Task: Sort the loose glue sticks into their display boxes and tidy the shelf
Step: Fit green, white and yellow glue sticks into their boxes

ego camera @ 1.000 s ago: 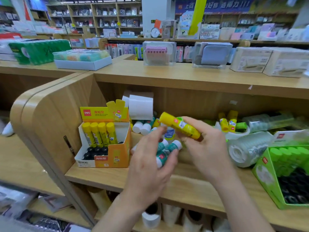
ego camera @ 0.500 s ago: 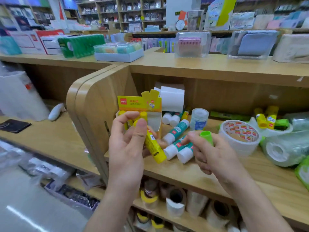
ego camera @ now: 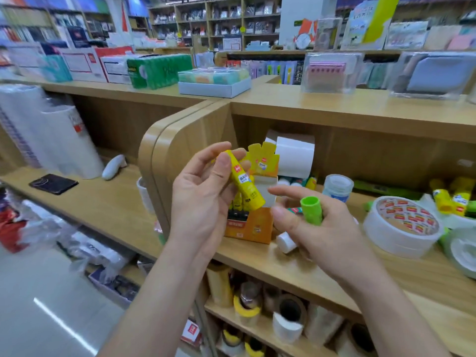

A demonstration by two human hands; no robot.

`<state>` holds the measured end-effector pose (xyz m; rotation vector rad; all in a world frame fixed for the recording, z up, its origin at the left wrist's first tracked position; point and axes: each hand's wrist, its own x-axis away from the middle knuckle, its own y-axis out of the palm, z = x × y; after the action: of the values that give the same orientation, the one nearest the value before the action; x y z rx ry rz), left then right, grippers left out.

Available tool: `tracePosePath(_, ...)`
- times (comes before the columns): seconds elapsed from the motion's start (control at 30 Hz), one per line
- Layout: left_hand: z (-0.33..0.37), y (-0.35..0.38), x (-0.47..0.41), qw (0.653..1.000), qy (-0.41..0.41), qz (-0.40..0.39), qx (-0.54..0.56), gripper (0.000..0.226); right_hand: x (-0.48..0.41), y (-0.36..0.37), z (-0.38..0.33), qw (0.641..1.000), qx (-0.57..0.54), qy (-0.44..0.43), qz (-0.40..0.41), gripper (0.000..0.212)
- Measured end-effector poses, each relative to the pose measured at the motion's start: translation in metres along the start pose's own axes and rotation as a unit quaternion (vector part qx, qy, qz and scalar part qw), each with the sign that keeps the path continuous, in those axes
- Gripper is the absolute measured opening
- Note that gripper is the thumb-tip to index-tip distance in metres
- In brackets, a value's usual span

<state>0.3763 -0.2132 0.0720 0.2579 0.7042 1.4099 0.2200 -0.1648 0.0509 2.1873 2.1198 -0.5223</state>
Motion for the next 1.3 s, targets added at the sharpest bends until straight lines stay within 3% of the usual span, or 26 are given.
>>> tracePosePath(0.13,-0.006,0.001,0.003,0.998,-0.037,-0.038,0.023,0.025,-0.013,0.011,0.002,0.999,-0.052,-0.013,0.009,0.031)
tracePosePath(0.23,-0.002,-0.005,-0.002,0.984,0.011,-0.076,-0.159,0.026,-0.017,0.008,0.010,0.998,-0.033,-0.025,0.039,0.018)
tracePosePath(0.37,0.007,-0.012,-0.022,0.907,0.168,-0.053,-0.382,0.021,-0.020,-0.006,0.017,0.979,0.175,-0.085,0.064,0.021)
tracePosePath(0.47,0.003,-0.012,-0.040,0.855,0.159,-0.089,-0.485,0.023,-0.024,-0.013,0.026,0.949,0.295,-0.110,0.002,0.032)
tracePosePath(0.77,-0.020,-0.013,-0.056,0.723,0.209,-0.218,-0.622,0.026,-0.027,-0.020,0.035,0.937,0.318,-0.144,-0.012,0.040)
tracePosePath(0.97,-0.034,-0.021,-0.063,0.717,0.209,-0.209,-0.631,0.018,-0.030,-0.021,0.036,0.943,0.299,-0.145,-0.011,0.040)
tracePosePath(1.3,-0.038,-0.025,-0.069,0.675,0.286,-0.213,-0.645,0.013,-0.034,-0.020,0.032,0.957,0.265,-0.114,-0.012,0.040)
